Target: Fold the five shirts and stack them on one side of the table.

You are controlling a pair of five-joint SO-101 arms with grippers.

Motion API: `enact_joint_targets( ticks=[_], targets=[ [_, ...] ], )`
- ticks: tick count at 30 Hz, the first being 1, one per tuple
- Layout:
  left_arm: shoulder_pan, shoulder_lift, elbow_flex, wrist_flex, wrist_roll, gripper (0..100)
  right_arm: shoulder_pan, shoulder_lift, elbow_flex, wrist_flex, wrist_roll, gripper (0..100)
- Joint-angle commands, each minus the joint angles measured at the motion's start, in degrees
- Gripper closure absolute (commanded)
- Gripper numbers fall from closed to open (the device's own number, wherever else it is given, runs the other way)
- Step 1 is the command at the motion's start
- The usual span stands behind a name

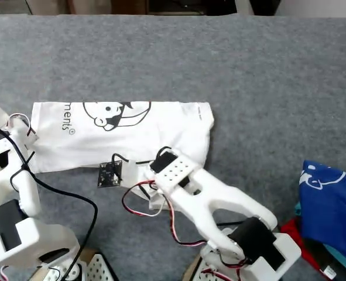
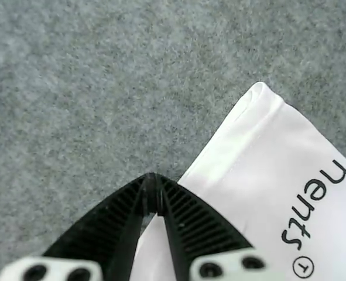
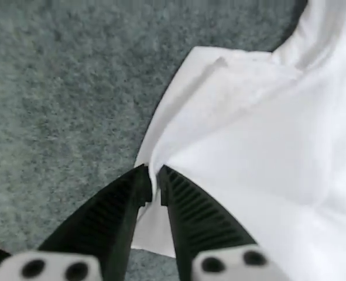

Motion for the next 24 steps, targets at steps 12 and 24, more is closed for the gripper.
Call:
enact_joint_targets(
  ticks=[12,24],
  targets=[
    [-0.18,-0.13,-2.81,0.09,0.18,98,2.77,-2.51,-1.1,4.22,-0.35,95.7],
    [-0.18,-0.13,-2.81,0.09,0.18,98,-1.8,-2.95,-1.1,4.13,-2.64,83.1]
  ],
)
